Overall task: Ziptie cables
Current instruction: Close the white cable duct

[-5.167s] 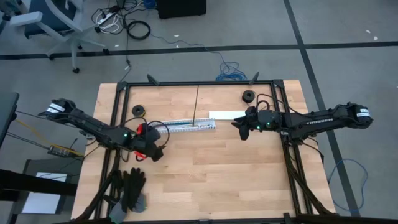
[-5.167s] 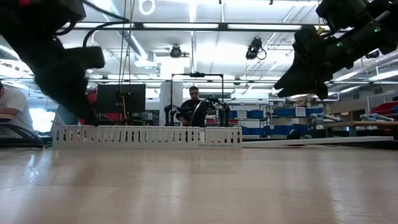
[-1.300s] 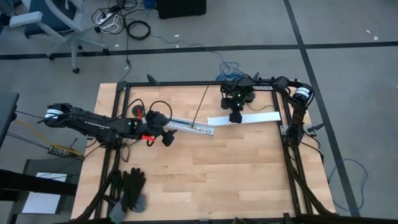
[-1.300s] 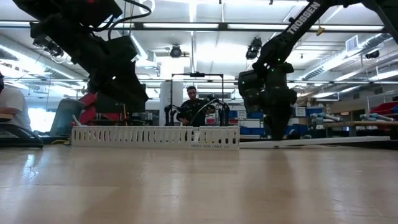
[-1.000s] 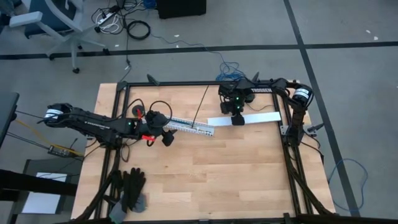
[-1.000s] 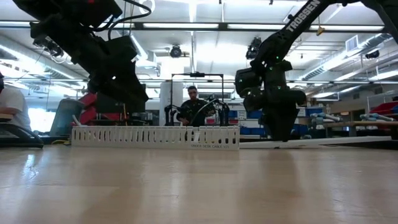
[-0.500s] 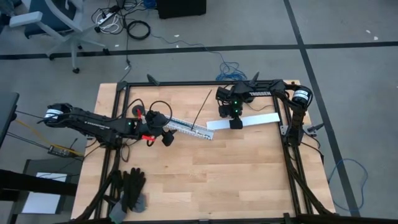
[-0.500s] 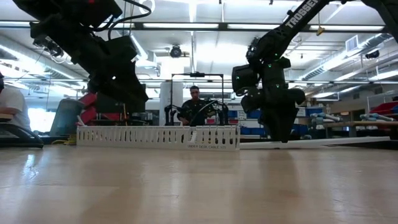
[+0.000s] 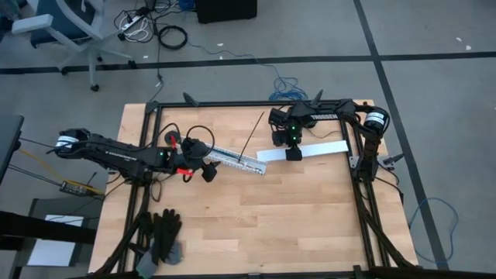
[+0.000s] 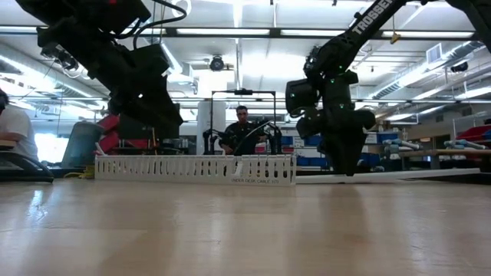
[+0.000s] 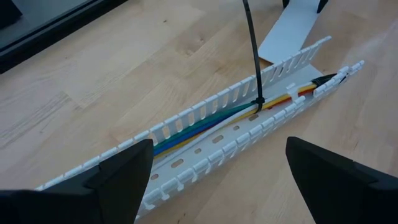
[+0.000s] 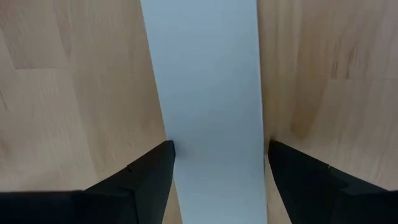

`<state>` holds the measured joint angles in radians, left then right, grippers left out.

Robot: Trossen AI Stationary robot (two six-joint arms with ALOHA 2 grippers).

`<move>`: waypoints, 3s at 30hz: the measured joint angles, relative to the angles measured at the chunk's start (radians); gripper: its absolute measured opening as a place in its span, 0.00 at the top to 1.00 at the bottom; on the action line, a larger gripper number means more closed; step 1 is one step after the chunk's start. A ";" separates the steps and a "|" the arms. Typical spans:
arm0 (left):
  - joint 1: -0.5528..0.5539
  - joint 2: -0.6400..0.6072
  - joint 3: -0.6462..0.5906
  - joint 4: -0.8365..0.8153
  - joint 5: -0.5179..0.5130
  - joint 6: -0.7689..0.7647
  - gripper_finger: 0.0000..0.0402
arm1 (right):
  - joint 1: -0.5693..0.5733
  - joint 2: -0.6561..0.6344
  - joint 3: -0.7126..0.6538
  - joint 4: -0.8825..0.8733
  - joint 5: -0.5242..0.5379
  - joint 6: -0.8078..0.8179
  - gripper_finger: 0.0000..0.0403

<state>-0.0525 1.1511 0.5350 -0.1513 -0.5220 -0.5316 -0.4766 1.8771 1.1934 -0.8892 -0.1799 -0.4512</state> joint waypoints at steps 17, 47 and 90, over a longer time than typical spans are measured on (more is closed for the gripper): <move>0.000 0.000 0.000 0.000 -0.001 0.004 0.15 | 0.020 -0.001 0.000 0.005 0.061 0.004 0.16; 0.000 0.000 -0.001 -0.001 -0.002 0.004 0.15 | 0.068 -0.001 -0.054 0.098 0.152 0.040 0.46; 0.000 0.000 -0.001 0.000 -0.001 0.034 0.15 | 0.053 0.002 0.144 -0.007 0.017 0.135 0.78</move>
<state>-0.0521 1.1515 0.5338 -0.1513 -0.5232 -0.4980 -0.4232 1.8790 1.3373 -0.8964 -0.1631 -0.3160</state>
